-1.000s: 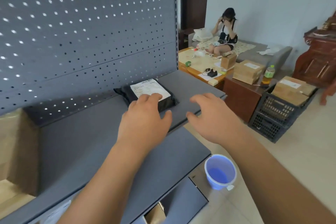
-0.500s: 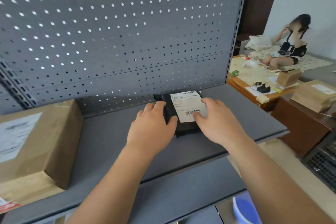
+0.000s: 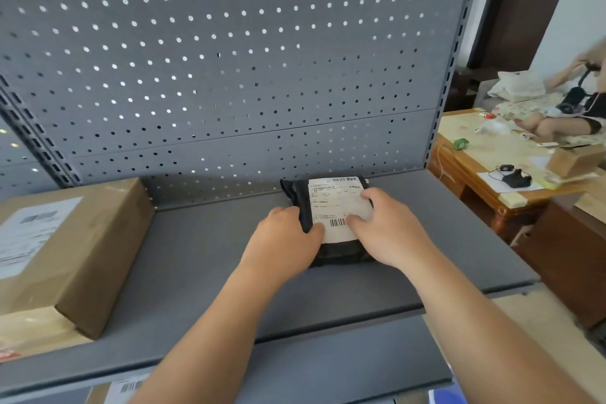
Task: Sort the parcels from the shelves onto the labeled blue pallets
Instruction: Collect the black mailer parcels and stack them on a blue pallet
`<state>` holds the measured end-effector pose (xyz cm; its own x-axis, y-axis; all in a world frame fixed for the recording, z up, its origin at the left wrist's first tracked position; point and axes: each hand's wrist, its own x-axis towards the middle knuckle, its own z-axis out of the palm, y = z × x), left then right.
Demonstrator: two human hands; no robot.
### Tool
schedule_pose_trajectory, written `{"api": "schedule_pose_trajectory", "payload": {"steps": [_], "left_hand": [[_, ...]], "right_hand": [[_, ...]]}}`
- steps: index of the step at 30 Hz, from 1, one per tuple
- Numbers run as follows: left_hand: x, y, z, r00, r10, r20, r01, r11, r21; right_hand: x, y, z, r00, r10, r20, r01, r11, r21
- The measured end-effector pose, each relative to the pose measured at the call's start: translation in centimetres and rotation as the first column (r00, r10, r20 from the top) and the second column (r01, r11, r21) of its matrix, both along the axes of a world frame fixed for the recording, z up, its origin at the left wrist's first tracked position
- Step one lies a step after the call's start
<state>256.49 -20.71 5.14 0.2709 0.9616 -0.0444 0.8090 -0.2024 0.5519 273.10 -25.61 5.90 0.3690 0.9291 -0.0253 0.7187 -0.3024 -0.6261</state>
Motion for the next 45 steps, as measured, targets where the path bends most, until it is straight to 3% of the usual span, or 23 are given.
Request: {"api": "schedule_pose_trajectory", "payload": {"steps": [8,14,19,25,32,45], "left_hand": [[0.2,-0.6,0.7,0.976,0.091,0.199,-0.078,0.994,-0.073],[0.1,-1.9,1.3,0.889,0.214,0.405,-0.186,0.977,-0.108],[-0.2,-3.1,1.5,0.825,0.279,0.491,-0.262,0.959,-0.104],[-1.4,-5.1,1.6,0.731,0.359,0.581,-0.344,0.928,-0.141],[-4.7,-8.7,2.2,0.559,0.460,0.690,-0.484,0.857,-0.179],[-20.2,-18.6,4.7,0.313,0.491,0.813,-0.676,0.716,-0.172]], "right_hand": [[0.3,0.2,0.0,0.953,0.008,-0.302,0.031,0.992,0.125],[0.7,0.1,0.4,0.864,0.047,-0.501,0.064,0.977,0.202],[0.7,-0.1,0.2,0.789,0.100,-0.607,0.057,0.971,0.233],[0.1,-0.7,-0.1,0.733,0.174,-0.657,0.016,0.962,0.272],[-3.7,-1.1,0.5,0.649,0.301,-0.699,-0.104,0.945,0.311],[-20.6,-6.2,4.0,0.485,0.596,-0.640,-0.402,0.802,0.441]]}}
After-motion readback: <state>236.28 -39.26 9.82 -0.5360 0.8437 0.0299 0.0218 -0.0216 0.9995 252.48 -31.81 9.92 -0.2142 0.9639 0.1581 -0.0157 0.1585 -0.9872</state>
